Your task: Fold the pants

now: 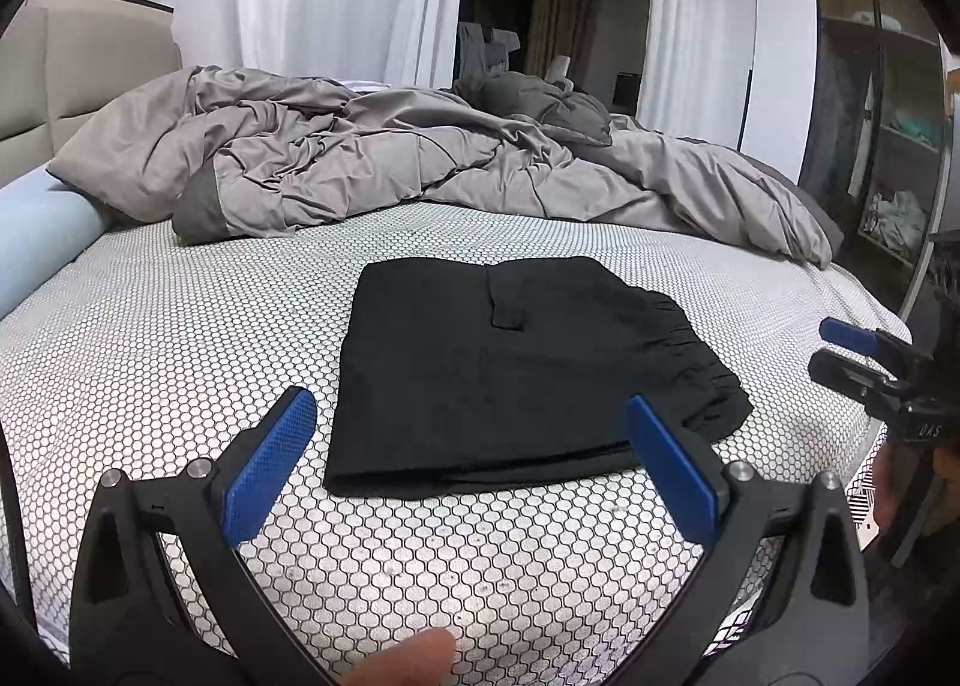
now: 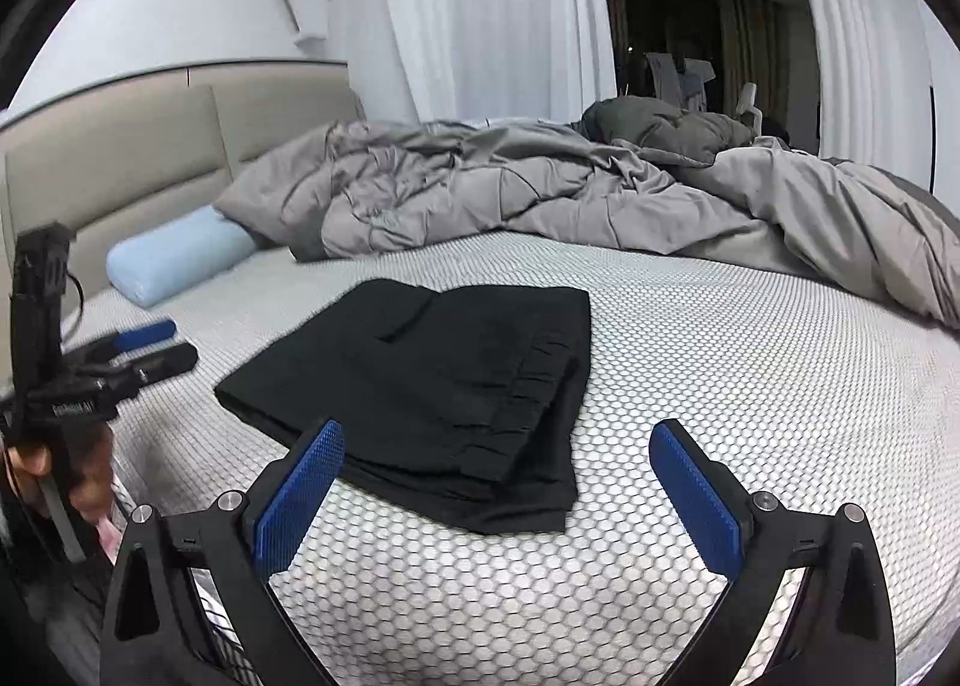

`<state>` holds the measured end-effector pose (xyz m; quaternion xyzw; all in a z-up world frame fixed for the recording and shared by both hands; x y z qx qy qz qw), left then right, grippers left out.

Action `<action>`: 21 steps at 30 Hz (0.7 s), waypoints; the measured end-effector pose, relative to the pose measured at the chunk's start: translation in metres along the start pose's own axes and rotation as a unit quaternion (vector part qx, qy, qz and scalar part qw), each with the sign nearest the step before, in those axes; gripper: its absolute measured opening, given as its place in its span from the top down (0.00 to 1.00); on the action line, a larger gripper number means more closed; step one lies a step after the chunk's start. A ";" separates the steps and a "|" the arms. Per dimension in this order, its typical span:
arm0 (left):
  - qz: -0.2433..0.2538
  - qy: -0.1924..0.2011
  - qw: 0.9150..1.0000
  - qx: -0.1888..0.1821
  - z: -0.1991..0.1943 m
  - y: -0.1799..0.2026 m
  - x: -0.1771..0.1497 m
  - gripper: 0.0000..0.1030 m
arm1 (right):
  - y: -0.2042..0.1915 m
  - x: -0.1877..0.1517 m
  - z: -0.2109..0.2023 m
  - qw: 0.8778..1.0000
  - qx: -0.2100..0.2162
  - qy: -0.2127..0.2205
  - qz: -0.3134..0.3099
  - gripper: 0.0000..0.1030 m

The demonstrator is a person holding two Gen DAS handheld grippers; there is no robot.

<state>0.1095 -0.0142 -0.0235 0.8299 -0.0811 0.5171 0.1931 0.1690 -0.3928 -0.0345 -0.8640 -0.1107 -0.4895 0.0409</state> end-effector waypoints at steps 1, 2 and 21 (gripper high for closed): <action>0.002 0.000 1.000 0.000 0.000 0.001 -0.001 0.01 | -0.001 -0.001 -0.003 1.000 0.000 0.002 0.003 0.00; 0.005 -0.002 1.000 0.000 0.000 0.002 -0.002 0.01 | -0.003 -0.002 -0.005 1.000 -0.004 0.007 0.006 0.00; 0.014 0.000 1.000 0.009 0.000 -0.011 -0.005 0.01 | 0.007 0.007 -0.017 0.998 -0.011 0.040 0.048 0.00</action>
Point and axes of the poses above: each gripper's, at about its wrist camera, not at the fingertips, and z roughly the way its jaws point, y to its right, x to its top, the point moved 7 cm from there along z, roughly the way its jaws point, and after that the axes turned 14 degrees about -x, right-handed, at the moved point
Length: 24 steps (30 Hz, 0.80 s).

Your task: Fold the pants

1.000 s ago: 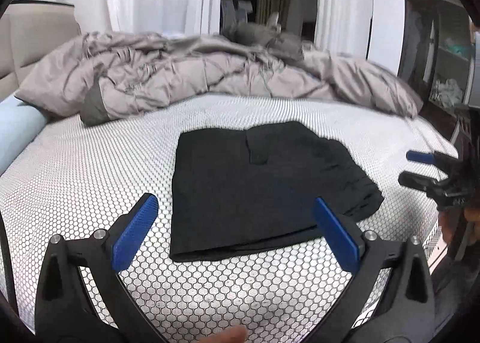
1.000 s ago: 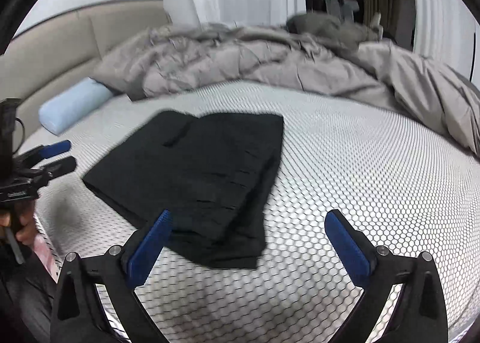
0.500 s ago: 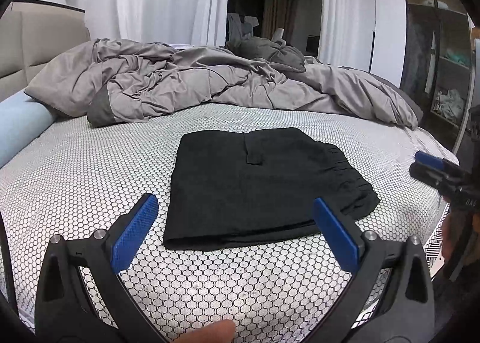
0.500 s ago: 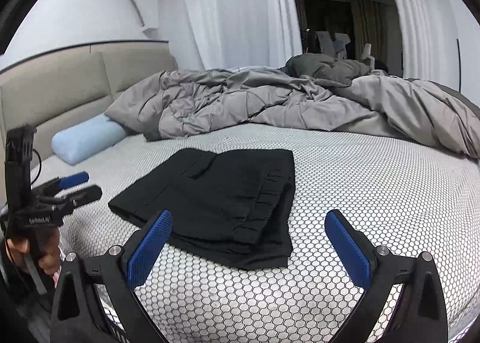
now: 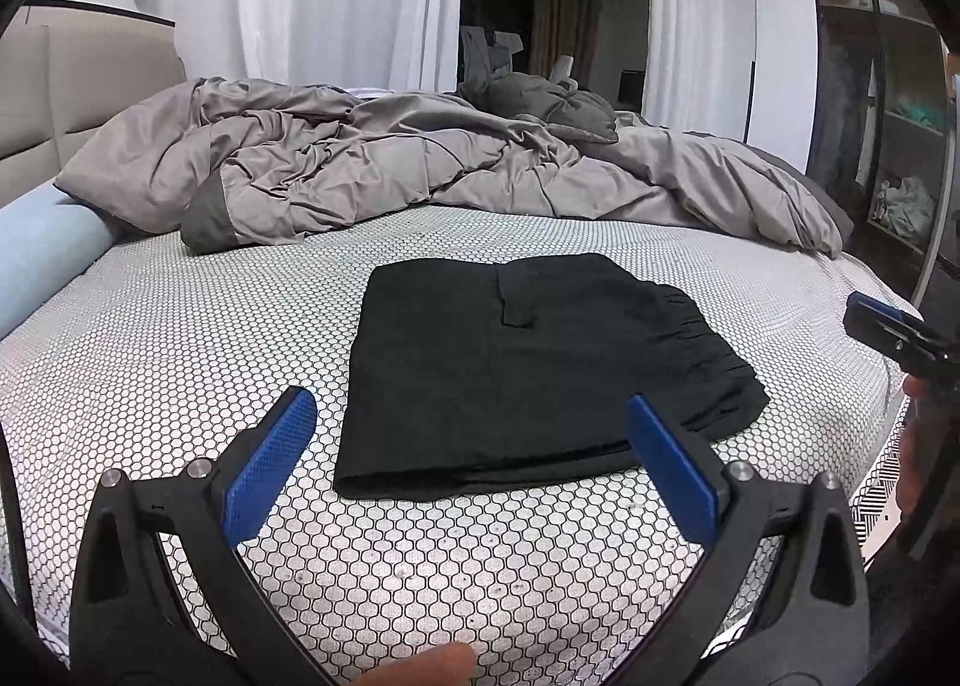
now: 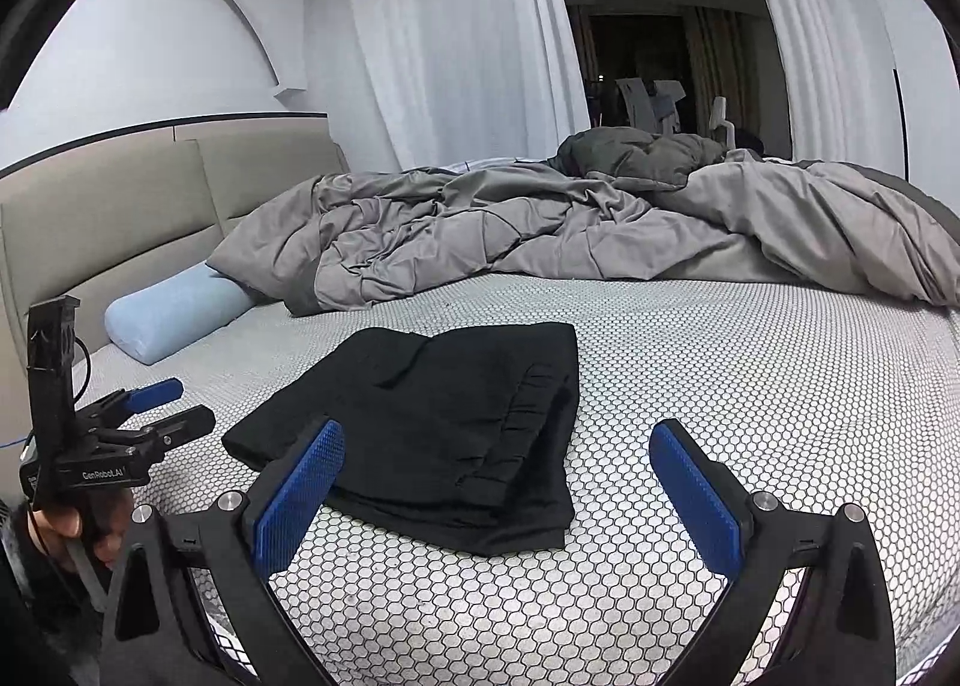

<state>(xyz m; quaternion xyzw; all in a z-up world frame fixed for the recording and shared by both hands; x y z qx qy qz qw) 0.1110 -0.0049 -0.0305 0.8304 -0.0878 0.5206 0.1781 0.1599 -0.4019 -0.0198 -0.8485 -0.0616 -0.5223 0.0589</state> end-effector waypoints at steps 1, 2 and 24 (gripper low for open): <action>0.001 0.000 1.000 0.000 0.000 -0.001 0.000 0.01 | 0.000 0.000 0.000 1.000 0.000 0.000 -0.001 0.00; 0.002 0.001 1.000 0.001 -0.001 -0.002 0.000 0.01 | 0.000 -0.001 -0.001 1.000 0.001 -0.001 -0.001 0.00; 0.005 0.006 1.000 0.005 -0.006 -0.010 0.001 0.01 | 0.002 -0.002 0.000 1.000 -0.003 -0.003 -0.012 0.00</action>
Point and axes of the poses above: each gripper's, at about its wrist camera, not at the fingertips, and z roughly the way its jaws point, y to its right, x to its top, the point moved 7 cm from there along z, roughly the way its jaws point, and after that the axes turned 14 degrees about -x, right-handed, at the moved point
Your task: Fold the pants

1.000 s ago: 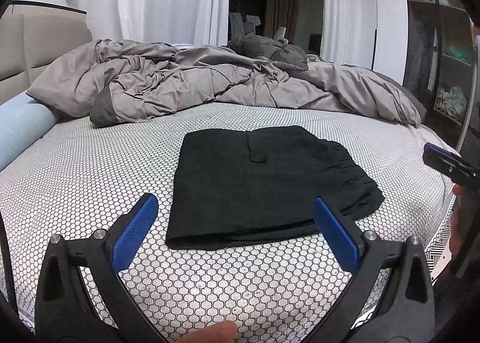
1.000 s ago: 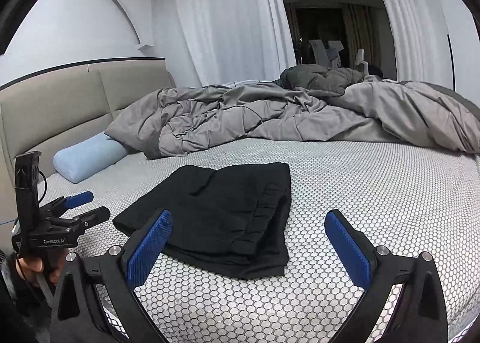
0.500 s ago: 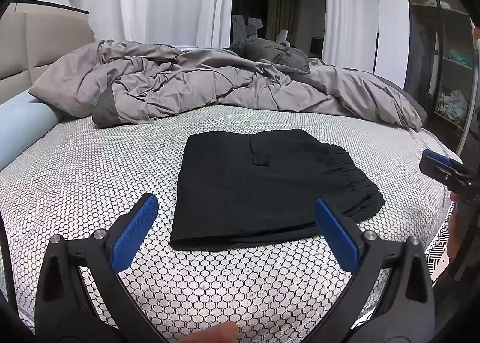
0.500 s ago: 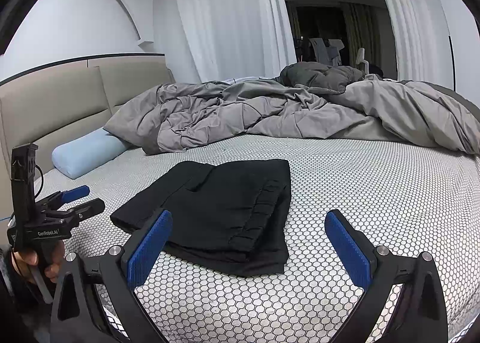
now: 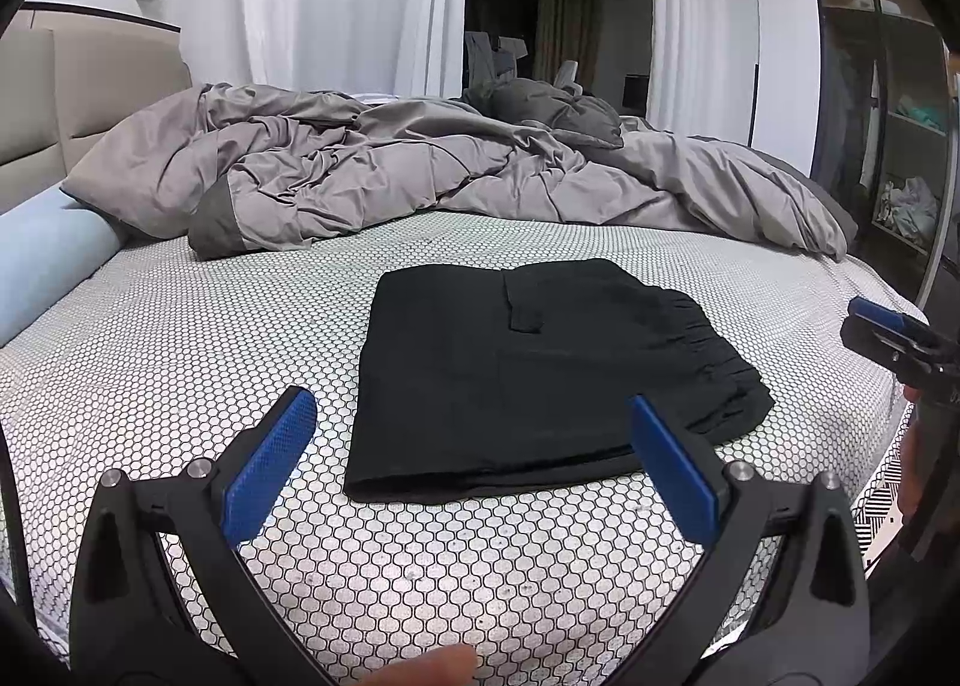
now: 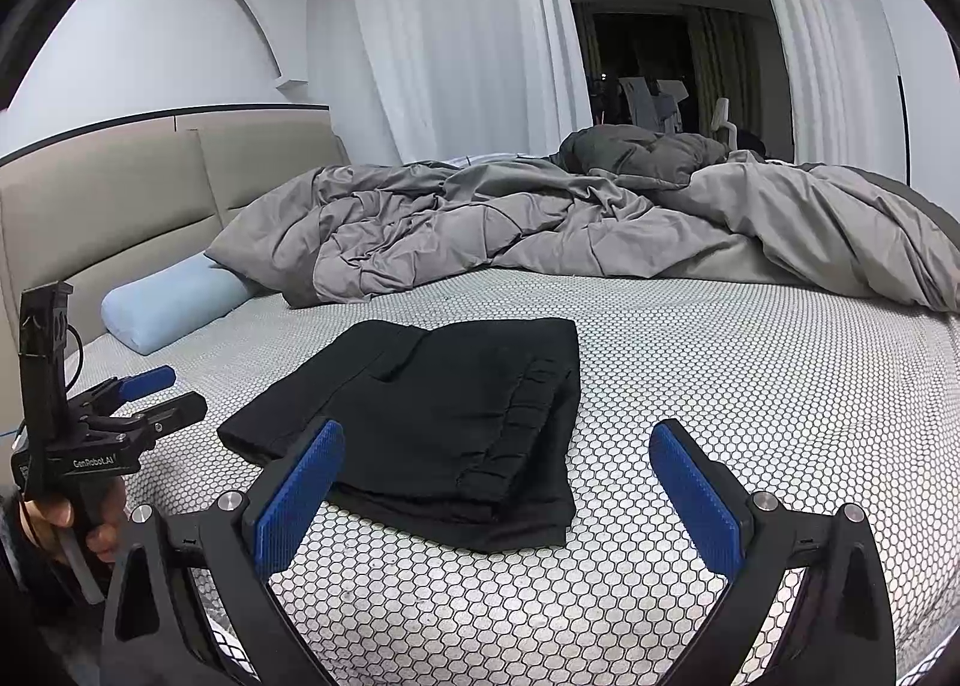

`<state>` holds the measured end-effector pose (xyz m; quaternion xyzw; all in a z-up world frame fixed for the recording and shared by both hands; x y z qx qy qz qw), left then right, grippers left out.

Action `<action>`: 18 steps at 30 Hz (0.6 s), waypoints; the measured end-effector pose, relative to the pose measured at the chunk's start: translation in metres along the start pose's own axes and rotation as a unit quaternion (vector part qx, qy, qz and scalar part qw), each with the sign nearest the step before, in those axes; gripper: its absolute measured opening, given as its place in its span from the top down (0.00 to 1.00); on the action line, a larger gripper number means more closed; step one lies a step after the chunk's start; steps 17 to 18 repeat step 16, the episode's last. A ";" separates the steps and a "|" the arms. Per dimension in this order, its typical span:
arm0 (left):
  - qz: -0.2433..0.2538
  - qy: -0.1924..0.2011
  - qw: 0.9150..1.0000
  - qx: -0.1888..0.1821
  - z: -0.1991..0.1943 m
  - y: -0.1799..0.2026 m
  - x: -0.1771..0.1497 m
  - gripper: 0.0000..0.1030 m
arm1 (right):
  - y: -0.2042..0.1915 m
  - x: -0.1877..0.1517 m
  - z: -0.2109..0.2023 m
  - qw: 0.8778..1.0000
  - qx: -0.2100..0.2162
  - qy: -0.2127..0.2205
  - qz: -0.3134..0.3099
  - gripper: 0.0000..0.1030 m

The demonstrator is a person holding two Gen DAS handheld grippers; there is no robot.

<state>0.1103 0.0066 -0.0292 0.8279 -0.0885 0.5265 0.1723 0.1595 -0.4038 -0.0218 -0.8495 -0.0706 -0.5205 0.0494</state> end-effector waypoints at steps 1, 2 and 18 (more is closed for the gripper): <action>0.000 0.000 1.000 0.001 0.000 -0.001 0.000 0.01 | 0.000 -0.001 0.000 1.000 0.001 -0.001 -0.002 0.00; 0.000 0.000 1.000 0.000 0.000 -0.001 0.000 0.01 | 0.000 -0.001 0.000 1.000 0.001 -0.001 -0.003 0.00; -0.001 0.006 1.000 0.003 -0.003 -0.005 0.003 0.01 | 0.004 -0.002 0.002 1.000 0.002 -0.002 -0.010 0.00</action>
Point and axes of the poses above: each gripper's, at about its wrist camera, not at the fingertips, and z roughly the way its jaws point, y to its right, x to its top, the point moved 7 cm from there along z, roughly the way its jaws point, and after that the axes turned 14 degrees about -x, right-handed, at the moved point
